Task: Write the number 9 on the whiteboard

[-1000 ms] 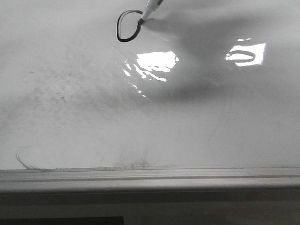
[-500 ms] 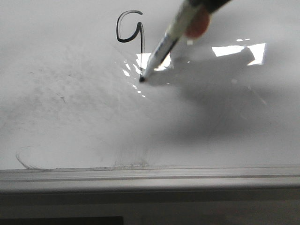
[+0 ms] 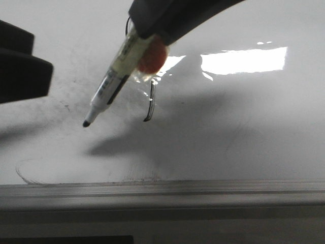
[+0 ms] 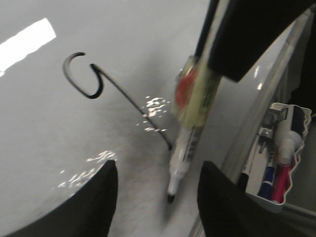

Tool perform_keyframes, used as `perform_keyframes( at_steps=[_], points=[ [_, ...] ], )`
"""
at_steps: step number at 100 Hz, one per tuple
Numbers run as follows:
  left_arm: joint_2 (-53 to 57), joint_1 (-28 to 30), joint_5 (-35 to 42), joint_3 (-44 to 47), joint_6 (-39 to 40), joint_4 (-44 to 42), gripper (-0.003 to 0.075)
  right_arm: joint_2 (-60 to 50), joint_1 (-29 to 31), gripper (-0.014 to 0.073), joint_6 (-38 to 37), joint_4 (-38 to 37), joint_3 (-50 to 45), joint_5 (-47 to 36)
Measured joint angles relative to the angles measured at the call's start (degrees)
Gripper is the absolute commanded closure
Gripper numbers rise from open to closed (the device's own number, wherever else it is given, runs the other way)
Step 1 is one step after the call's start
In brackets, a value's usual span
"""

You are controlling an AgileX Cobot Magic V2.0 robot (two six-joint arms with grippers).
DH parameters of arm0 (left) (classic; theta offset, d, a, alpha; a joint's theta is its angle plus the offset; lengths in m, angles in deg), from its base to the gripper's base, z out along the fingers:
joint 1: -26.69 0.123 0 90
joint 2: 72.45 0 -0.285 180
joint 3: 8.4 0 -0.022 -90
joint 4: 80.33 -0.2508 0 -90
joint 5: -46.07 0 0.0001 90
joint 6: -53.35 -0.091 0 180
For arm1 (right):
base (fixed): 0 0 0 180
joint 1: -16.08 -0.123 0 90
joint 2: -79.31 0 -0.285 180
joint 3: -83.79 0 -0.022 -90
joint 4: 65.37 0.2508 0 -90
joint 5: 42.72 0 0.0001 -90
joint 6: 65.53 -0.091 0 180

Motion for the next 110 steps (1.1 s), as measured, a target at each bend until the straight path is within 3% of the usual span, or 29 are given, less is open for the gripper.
perform_keyframes(
  at_steps=[15, 37, 46, 61, 90, 99, 110],
  points=[
    [-4.8, -3.8, 5.5, -0.1, 0.0, -0.2, 0.0384, 1.6, -1.7, 0.0655, -0.3, 0.5, 0.0, -0.9],
    [-8.7, -4.2, 6.8, -0.1, 0.0, -0.2, 0.0394, 1.7, -2.3, 0.0655, -1.0, 1.3, 0.0, -1.9],
    [-8.9, -4.2, 7.0, -0.1, 0.0, -0.2, 0.0474, 1.7, -2.3, 0.0655, -1.0, 1.3, 0.0, -2.1],
    [-9.0, -4.2, 7.1, -0.1, 0.0, -0.2, 0.074, 1.7, -2.3, 0.0655, -1.0, 1.3, 0.0, -2.3],
    [-9.1, -4.2, 7.1, -0.1, -0.7, -0.4, 0.0741, 1.7, -2.3, 0.0654, -1.1, 1.6, 0.0, -2.4],
    [-9.1, -4.2, 7.1, -0.1, -0.8, 0.5, 0.0741, 1.7, -2.3, 0.0579, -1.1, 1.6, 0.0, -2.5],
    [-9.1, -4.4, 7.3, -0.2, -0.8, 4.0, 0.0741, 1.8, -2.3, 0.0356, -1.1, 1.6, 0.0, -3.9]
  ],
)
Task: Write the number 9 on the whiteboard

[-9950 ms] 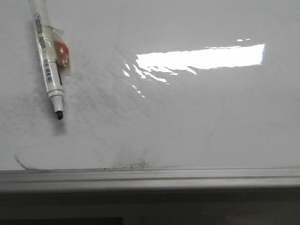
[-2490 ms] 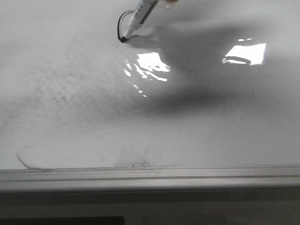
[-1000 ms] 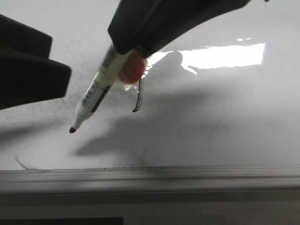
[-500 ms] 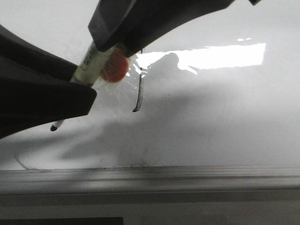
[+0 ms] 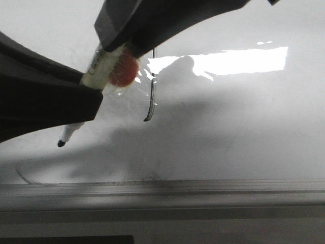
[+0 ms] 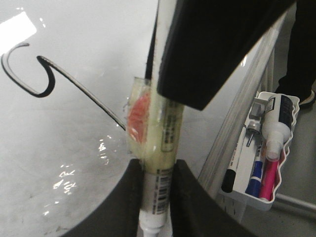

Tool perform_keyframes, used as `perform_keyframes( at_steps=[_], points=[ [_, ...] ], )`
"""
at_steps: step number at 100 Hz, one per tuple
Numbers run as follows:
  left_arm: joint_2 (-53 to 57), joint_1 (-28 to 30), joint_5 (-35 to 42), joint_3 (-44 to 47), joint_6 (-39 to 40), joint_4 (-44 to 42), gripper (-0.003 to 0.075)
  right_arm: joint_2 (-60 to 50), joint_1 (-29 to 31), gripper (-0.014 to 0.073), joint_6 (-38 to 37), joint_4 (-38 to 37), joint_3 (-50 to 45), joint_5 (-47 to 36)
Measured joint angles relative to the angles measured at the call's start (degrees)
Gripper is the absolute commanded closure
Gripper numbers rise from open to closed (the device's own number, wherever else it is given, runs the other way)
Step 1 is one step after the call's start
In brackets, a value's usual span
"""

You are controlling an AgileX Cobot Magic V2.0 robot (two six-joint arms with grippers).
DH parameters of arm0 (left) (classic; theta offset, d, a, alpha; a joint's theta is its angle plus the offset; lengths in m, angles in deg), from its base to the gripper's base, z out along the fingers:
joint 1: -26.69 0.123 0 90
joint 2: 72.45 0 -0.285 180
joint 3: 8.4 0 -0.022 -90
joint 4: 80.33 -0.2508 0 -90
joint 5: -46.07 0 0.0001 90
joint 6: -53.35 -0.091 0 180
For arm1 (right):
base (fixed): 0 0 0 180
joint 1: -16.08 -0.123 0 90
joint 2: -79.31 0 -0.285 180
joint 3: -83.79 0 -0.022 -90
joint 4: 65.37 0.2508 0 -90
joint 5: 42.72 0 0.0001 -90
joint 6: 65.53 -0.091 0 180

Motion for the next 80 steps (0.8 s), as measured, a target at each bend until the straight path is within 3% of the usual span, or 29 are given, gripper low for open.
perform_keyframes(
  at_steps=[8, 13, 26, 52, 80],
  points=[
    [0.0, 0.0, 0.4, 0.0, 0.4, 3.2, 0.0741, 0.0, 0.0, 0.0204, 0.0, 0.2, 0.0, -0.8],
    [0.0, 0.0, 0.9, 0.0, 0.5, 5.1, 0.0741, 0.0, 0.0, 0.0167, 0.0, 0.4, 0.0, -1.1],
    [0.0, 0.0, 3.8, 0.0, 0.5, 13.9, 0.0741, 0.0, 0.0, 0.0178, 0.0, 0.7, 0.0, -3.3],
    [0.0, 0.0, 9.3, 0.0, 0.6, 41.8, 0.0741, -2.8, 0.0, 0.0178, 0.0, 1.0, 0.0, -5.5],
    [0.0, 0.0, 10.7, -0.2, 0.6, 48.9, 0.0741, -3.7, 0.0, 0.0178, 0.0, 1.0, 0.0, -5.5]
  ],
)
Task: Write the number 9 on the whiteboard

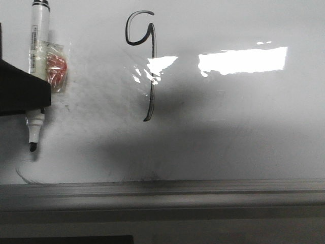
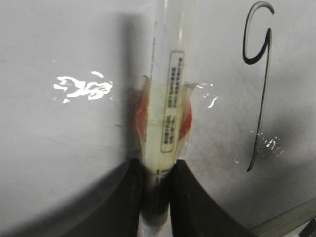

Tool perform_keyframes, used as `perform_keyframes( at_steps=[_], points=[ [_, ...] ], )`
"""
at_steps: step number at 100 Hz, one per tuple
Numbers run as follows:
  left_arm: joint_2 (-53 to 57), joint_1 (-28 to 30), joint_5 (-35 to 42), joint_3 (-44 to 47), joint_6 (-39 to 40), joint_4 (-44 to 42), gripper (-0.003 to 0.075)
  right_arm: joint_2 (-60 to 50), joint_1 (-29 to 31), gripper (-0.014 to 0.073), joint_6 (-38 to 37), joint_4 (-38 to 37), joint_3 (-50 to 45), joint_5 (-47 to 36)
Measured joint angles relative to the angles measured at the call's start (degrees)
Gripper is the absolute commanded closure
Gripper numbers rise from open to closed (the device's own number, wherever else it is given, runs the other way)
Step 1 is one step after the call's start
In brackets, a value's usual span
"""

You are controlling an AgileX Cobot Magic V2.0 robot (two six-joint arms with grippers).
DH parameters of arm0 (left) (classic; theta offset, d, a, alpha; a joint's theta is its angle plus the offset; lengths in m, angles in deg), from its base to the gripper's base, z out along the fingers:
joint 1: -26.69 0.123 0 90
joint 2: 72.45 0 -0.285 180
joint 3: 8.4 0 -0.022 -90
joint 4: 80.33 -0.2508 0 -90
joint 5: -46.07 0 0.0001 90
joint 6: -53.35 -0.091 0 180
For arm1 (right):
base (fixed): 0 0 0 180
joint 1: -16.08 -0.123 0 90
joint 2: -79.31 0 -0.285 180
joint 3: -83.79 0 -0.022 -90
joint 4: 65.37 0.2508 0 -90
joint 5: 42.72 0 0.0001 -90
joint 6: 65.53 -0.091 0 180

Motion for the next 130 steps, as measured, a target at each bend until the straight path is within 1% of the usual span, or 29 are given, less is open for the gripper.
perform_keyframes(
  at_steps=[20, 24, 29, 34, 42, 46, 49, 53, 56, 61, 63, 68, 74, 78, 83, 85, 88, 90, 91, 92, 93, 95, 97, 114, 122, 130],
  points=[
    [0.0, 0.0, 0.2, 0.0, 0.0, 0.3, 0.0738, 0.0, 0.0, 0.0178, 0.0, 0.2, 0.0, 0.0],
    [0.0, 0.0, 0.2, 0.0, 0.0, 0.3, 0.0722, 0.0, 0.0, 0.0178, 0.0, 0.2, 0.0, 0.0],
    [0.0, 0.0, 0.1, 0.0, 0.0, 0.3, 0.0676, 0.0, 0.0, 0.0178, 0.0, 0.2, 0.0, 0.0],
    [0.0, 0.0, -0.2, 0.0, 0.0, 0.3, 0.0603, 0.0, 0.0, 0.0178, 0.0, 0.2, 0.0, 0.0],
    [0.0, 0.0, -0.9, 0.0, 0.0, 0.4, 0.0453, 0.0, 0.0, 0.0204, 0.0, 0.2, 0.0, 0.0],
    [0.0, 0.0, -1.0, 0.0, 0.0, 0.4, 0.0391, -0.1, 0.0, 0.0249, 0.0, 0.2, 0.0, 0.0],
    [0.1, 0.0, -1.0, 0.0, 0.0, 0.4, 0.036, -0.1, 0.0, 0.029, 0.0, 0.0, 0.0, 0.0],
    [0.2, 0.0, -1.0, 0.0, 0.0, 0.4, 0.0334, -0.4, 0.0, 0.036, 0.0, -0.6, 0.0, 0.0],
    [0.5, 0.0, -1.2, 0.0, 0.0, 0.4, 0.0328, -0.7, 0.0, 0.0414, 0.0, -1.0, 0.0, 0.0],
    [1.2, 0.0, -1.2, 0.0, 0.0, 0.5, 0.0332, -1.4, 0.0, 0.0531, 0.0, -2.0, 0.0, -0.1],
    [1.6, 0.0, -1.2, 0.0, 0.0, 0.5, 0.0332, -1.7, 0.0, 0.0561, 0.0, -2.4, -0.1, -0.3],
    [2.8, 0.0, -1.2, 0.0, 0.0, 0.5, 0.0333, -2.8, 0.0, 0.0667, 0.0, -3.4, -0.5, -0.7],
    [4.8, 0.0, -1.2, 0.0, 0.0, 0.5, 0.0335, -4.6, 0.0, 0.0658, 0.0, -4.8, -1.7, -1.4],
    [6.4, 0.0, -1.2, 0.0, -0.2, 0.5, 0.0353, -5.7, 0.0, 0.0658, 0.0, -5.6, -2.7, -2.1],
    [8.4, 0.0, -1.2, 0.0, -0.7, 0.5, 0.0423, -7.5, 0.0, 0.0658, 0.0, -7.0, -4.1, -3.0],
    [9.3, 0.0, -1.2, 0.0, -1.0, 0.5, 0.0468, -8.3, 0.0, 0.0658, 0.0, -7.6, -4.8, -3.6],
    [10.5, 0.0, -1.2, 0.0, -1.5, 0.5, 0.0556, -9.8, 0.0, 0.0658, 0.0, -8.7, -5.9, -4.4],
    [11.5, 0.0, -1.2, 0.0, -1.7, 0.5, 0.0595, -10.5, 0.0, 0.0658, 0.1, -9.2, -6.7, -5.2],
    [11.8, 0.0, -1.2, 0.0, -1.9, 0.5, 0.0633, -11.1, 0.0, 0.0658, 0.1, -9.7, -7.0, -5.4],
    [12.4, 0.0, -1.2, 0.1, -2.2, 0.5, 0.0653, -11.4, 0.0, 0.0658, 0.1, -10.0, -7.7, -5.9],
    [12.8, 0.0, -1.2, 0.1, -2.3, 0.5, 0.0692, -12.1, 0.0, 0.0658, 0.1, -10.5, -8.0, -6.2],
    [13.7, 0.0, -1.2, 0.2, -2.7, 0.5, 0.0745, -13.1, 0.0, 0.0658, 0.1, -11.3, -9.1, -7.0],
    [14.8, 0.0, -1.2, 0.4, -3.2, 0.5, 0.0737, -13.8, 0.0, 0.0658, 0.2, -11.9, -10.2, -8.0],
    [22.8, 0.0, -1.2, 2.8, -8.5, 0.1, 0.0741, -24.8, 0.0, 0.0658, 0.2, -19.4, -21.4, -16.9],
    [26.5, 0.0, -1.2, 4.7, -11.8, -0.8, 0.0741, -30.4, 0.0, 0.0658, 0.2, -20.9, -28.0, -21.8],
    [29.2, 0.0, -1.2, 6.6, -13.5, -1.4, 0.0741, -35.9, 0.0, 0.0658, 0.2, -21.6, -33.6, -23.9]
  ],
)
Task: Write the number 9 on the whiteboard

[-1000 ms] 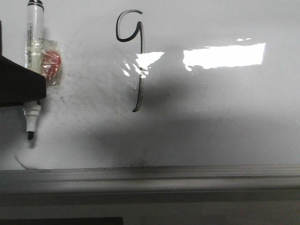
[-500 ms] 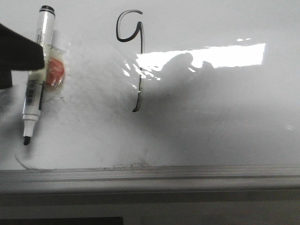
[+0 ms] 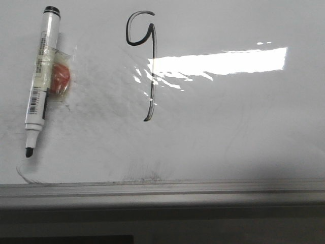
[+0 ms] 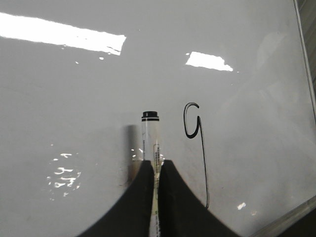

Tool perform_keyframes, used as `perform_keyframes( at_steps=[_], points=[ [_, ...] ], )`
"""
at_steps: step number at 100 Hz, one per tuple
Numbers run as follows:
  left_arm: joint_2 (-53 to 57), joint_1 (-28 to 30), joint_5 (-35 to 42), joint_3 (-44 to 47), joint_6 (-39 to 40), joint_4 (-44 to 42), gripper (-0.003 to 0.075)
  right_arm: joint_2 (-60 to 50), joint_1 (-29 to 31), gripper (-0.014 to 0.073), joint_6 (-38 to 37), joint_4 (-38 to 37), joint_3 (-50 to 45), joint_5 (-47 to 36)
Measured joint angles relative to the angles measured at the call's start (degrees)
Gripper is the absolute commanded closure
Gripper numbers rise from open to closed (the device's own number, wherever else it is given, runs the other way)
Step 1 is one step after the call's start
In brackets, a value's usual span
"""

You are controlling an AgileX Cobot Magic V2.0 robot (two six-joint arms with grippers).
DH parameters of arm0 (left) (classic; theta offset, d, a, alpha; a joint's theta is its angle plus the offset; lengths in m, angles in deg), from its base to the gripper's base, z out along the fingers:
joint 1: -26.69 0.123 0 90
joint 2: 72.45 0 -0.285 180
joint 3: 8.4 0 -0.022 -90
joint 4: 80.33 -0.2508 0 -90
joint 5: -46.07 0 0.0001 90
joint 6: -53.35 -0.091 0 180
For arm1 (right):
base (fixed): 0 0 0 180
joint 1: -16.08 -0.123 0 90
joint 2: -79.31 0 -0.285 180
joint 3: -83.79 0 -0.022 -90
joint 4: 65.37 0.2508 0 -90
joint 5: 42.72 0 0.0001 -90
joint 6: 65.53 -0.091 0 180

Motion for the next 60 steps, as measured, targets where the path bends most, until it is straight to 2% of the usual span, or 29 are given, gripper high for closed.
perform_keyframes(
  at_steps=[25, 60],
  points=[
    [2.8, 0.0, -1.1, 2.1, -0.9, 0.0, 0.0741, -13.3, 0.0, 0.0658, 0.1, -0.5, -11.9, -0.7],
    [2.8, 0.0, -1.2, 2.1, -1.0, 0.0, 0.0741, -16.5, 0.0, 0.0658, 0.1, -0.5, -14.4, -1.0]
  ],
)
